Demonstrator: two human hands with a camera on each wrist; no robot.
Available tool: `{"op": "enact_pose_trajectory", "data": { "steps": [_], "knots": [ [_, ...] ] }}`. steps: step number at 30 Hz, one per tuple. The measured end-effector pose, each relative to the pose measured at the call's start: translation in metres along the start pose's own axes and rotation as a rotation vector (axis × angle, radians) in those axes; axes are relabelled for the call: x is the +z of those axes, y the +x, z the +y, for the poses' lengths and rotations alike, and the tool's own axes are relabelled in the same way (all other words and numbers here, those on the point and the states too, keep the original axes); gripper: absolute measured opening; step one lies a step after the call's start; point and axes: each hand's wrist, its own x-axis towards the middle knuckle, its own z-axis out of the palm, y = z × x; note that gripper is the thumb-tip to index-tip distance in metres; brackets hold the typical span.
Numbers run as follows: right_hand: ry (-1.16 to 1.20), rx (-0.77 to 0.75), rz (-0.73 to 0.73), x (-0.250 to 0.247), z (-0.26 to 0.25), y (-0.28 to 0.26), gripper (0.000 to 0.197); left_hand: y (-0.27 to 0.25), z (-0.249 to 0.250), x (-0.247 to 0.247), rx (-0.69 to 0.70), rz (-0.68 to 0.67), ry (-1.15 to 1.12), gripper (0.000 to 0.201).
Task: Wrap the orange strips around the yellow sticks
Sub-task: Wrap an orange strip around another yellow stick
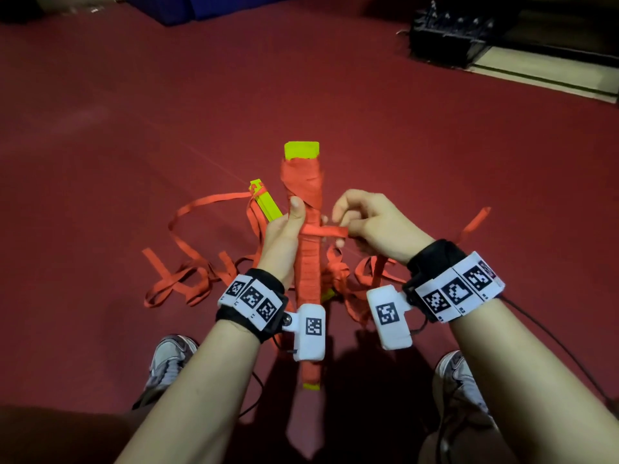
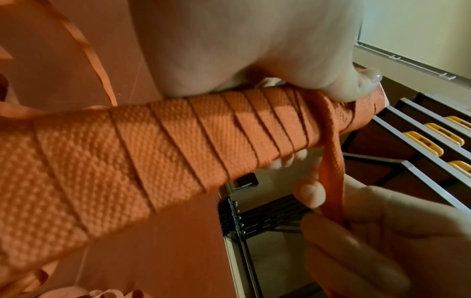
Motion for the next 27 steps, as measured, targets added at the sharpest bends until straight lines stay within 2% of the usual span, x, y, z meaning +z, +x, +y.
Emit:
{"op": "enact_pose_trajectory", "data": {
  "steps": [4,6,9,13,15,18,21,24,27],
  "knots": [
    [-0.121,0.015,0.061,-0.003,0.005,0.002,0.039,0.003,0.0,0.007,0.013,0.046,0.011,0.067],
    [-0.271,-0.026,0.084,-0.005,0.006,0.001,0.042,0.003,0.0,0.009,0.032,0.044,0.037,0.069],
    [-0.303,-0.049,0.057,-0.003,0.003,-0.001,0.041,0.003,0.002,0.009,0.033,0.081,0.051,0.067],
    [-0.347,-0.145,-0.004,0.0,0.003,-0.003,0.02,0.004,0.002,0.008,0.067,0.145,0.066,0.073],
    [-0.362,-0.162,-0.039,-0.001,0.003,-0.004,0.017,0.004,0.002,0.007,0.071,0.156,0.058,0.072],
    [-0.331,-0.147,-0.037,-0.004,0.002,-0.002,0.023,0.002,0.004,0.007,0.044,0.126,0.062,0.065],
    [-0.29,-0.142,-0.039,-0.003,0.003,-0.001,0.025,-0.003,0.01,0.015,-0.022,0.049,-0.083,0.057],
    [-0.256,-0.159,-0.06,0.0,0.0,-0.003,0.022,-0.005,0.014,0.019,-0.084,-0.042,-0.166,0.077],
    [-0.29,-0.19,-0.056,0.004,-0.003,-0.005,0.026,-0.001,0.014,0.014,-0.148,-0.149,-0.101,0.092]
  ]
}}
